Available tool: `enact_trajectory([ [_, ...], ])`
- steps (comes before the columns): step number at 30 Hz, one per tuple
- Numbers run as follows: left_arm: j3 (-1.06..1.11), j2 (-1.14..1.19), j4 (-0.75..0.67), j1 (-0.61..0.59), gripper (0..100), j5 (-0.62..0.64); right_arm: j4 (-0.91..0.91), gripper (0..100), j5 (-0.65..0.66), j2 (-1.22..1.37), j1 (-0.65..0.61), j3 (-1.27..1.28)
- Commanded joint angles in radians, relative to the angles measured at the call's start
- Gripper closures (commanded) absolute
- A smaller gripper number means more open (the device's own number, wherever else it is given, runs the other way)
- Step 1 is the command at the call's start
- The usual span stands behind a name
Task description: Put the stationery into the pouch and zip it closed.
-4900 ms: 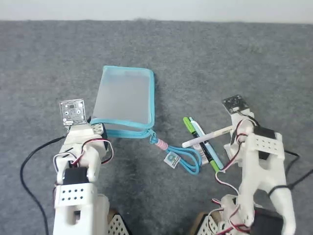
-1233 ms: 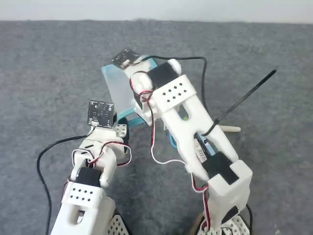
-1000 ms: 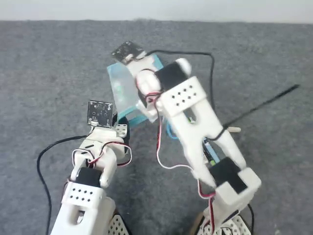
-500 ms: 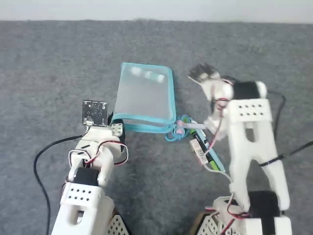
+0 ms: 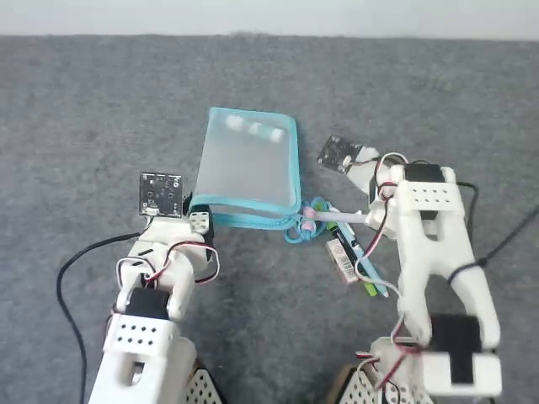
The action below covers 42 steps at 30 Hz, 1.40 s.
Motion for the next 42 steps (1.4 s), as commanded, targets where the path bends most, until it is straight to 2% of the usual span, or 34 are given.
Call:
enact_trajectory([
  [1,-0.013,-0.020,-0.038,-0.003,99,-0.011,-0.071,68.9,0.084,0.094,-0.007,-0.003],
  [8,-0.013,-0.020,-0.038,0.002,99,-0.011,-0.147,70.3,0.091,0.254,-0.002,-0.009],
  [11,-0.013,-0.020,-0.038,0.003,99,-0.011,-0.147,82.3,0.018,0.249,-0.002,-0.009],
  [14,-0.013,-0.020,-0.038,0.003,99,-0.011,-0.130,99.8,-0.147,0.232,-0.001,-0.011],
  [17,-0.013,-0.020,-0.038,0.003,99,-0.009,-0.027,94.5,-0.316,0.200,0.008,-0.043],
  [21,-0.013,-0.020,-0.037,0.003,99,-0.008,0.166,99.4,-0.508,0.173,0.045,-0.133],
  [24,-0.013,-0.020,-0.037,0.000,99,-0.008,0.285,99.2,-0.557,0.170,0.079,-0.164],
  [30,-0.013,-0.020,-0.035,-0.003,99,-0.008,0.254,99.1,-0.677,0.171,0.173,-0.161],
  [33,-0.012,-0.020,-0.034,-0.003,99,-0.009,0.246,99.1,-0.684,0.171,0.223,-0.161],
  [37,-0.012,-0.020,-0.037,0.000,99,-0.009,0.246,98.0,-0.603,0.171,0.263,-0.161],
  [42,-0.012,-0.020,-0.034,-0.003,99,-0.011,0.262,80.1,-0.534,0.160,0.216,-0.140],
])
